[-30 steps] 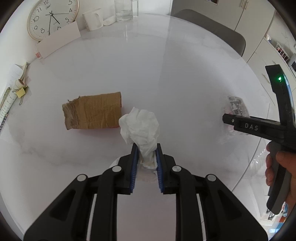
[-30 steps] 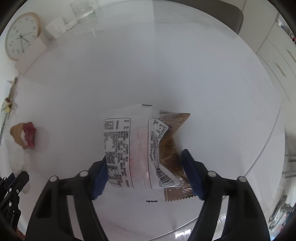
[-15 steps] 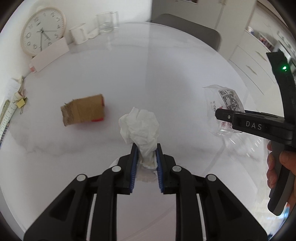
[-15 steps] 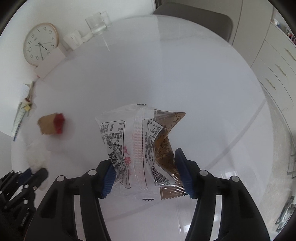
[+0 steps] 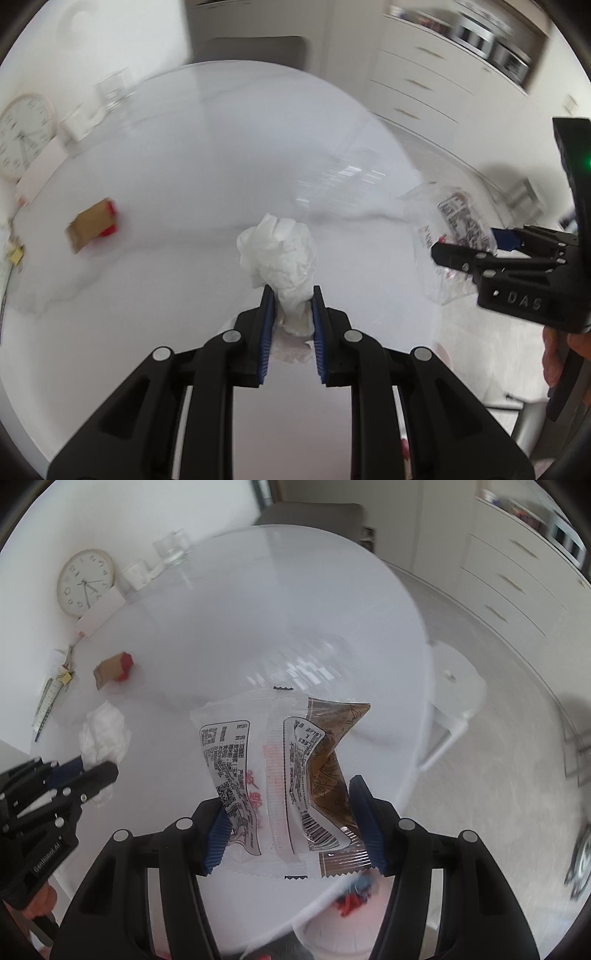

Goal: Collect trash
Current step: 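Carry both items over the bin and open the left tool to drop the tissue, then open the right tool over the bin to drop the snack bag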

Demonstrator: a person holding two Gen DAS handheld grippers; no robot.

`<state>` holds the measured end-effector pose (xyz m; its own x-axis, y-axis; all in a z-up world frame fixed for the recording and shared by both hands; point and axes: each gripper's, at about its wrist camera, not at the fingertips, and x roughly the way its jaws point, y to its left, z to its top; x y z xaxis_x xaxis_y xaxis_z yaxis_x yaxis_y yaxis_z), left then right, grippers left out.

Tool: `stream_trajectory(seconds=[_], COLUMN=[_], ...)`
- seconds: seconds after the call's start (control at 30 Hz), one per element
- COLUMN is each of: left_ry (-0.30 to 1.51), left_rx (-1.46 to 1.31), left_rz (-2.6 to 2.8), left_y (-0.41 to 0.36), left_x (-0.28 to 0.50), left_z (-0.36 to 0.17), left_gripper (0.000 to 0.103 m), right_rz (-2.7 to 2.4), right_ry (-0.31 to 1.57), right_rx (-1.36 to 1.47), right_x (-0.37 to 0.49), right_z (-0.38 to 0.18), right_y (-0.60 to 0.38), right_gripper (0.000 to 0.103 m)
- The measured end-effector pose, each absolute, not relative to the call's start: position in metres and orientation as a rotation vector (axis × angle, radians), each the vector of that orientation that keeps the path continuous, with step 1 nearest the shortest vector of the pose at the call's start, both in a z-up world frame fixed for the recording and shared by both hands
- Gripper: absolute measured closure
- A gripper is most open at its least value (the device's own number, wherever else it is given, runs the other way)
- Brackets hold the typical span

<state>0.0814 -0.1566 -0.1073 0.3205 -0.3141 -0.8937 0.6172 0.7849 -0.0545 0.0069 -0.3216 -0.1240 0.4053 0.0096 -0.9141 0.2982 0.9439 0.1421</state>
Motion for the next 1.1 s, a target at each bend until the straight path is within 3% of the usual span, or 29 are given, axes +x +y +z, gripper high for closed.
stream_trajectory(seconds=[0.43, 0.93, 1.03, 1.1], left_ry=[1.109, 1.222, 1.234, 1.228], left_rx=[0.454, 0.535, 0.547, 0.565], left_rz=[-0.899, -0.989, -0.978, -0.962], left_y=[-0.247, -0.292, -0.294, -0.294], left_x=[-0.050, -0.112, -0.117, -0.116], left_z=[-0.121, -0.159, -0.163, -0.163], left_gripper=[0.084, 0.083, 0.065, 0.030], right_rz=[-0.340, -0.360, -0.355, -0.353], right_ry=[1.198, 1.226, 1.225, 1.225], right_rx=[0.440, 0.515, 0.522, 0.527], right_x=[-0.158, -0.230, -0.233, -0.234], right_z=[-0.150, -0.171, -0.172, -0.173], right_y=[-0.367, -0.394, -0.396, -0.397], right_gripper=[0.042, 0.042, 0.042, 0.042])
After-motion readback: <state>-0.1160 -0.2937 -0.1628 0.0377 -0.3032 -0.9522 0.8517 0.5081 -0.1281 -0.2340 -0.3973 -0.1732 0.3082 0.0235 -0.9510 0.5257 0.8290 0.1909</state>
